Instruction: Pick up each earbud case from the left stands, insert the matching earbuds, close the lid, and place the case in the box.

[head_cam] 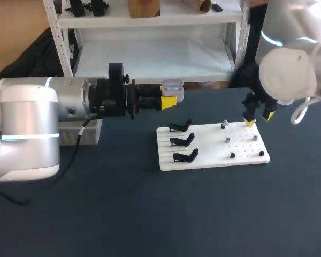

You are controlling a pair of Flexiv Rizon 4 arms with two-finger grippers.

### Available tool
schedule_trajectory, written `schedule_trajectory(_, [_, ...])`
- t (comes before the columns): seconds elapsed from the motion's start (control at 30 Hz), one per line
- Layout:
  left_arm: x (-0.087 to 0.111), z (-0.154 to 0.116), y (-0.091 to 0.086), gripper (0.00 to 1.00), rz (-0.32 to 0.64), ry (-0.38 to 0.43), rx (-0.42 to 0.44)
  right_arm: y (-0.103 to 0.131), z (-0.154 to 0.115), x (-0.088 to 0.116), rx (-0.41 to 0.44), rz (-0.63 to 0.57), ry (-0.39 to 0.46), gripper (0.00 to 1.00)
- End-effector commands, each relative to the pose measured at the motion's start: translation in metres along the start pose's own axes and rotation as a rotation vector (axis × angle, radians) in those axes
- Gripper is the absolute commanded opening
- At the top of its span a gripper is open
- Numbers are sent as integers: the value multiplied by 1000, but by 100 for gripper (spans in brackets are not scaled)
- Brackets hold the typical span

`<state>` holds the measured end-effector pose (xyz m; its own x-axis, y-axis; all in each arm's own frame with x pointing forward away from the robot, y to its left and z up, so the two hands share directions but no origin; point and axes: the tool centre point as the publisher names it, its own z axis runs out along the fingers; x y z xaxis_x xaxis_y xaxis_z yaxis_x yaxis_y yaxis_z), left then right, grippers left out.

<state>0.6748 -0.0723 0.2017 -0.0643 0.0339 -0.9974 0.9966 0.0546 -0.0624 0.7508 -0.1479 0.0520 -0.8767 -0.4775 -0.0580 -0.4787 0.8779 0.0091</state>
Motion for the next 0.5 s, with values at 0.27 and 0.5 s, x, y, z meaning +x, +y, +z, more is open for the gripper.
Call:
schedule_trajectory(0.27, [0, 0, 1, 0, 0, -2, 0, -4, 14, -11, -16, -10, 93, 47])
schedule_trajectory(0.5, [0, 0, 1, 0, 0, -2, 0, -4, 18, -14, -1, -18, 106, 43])
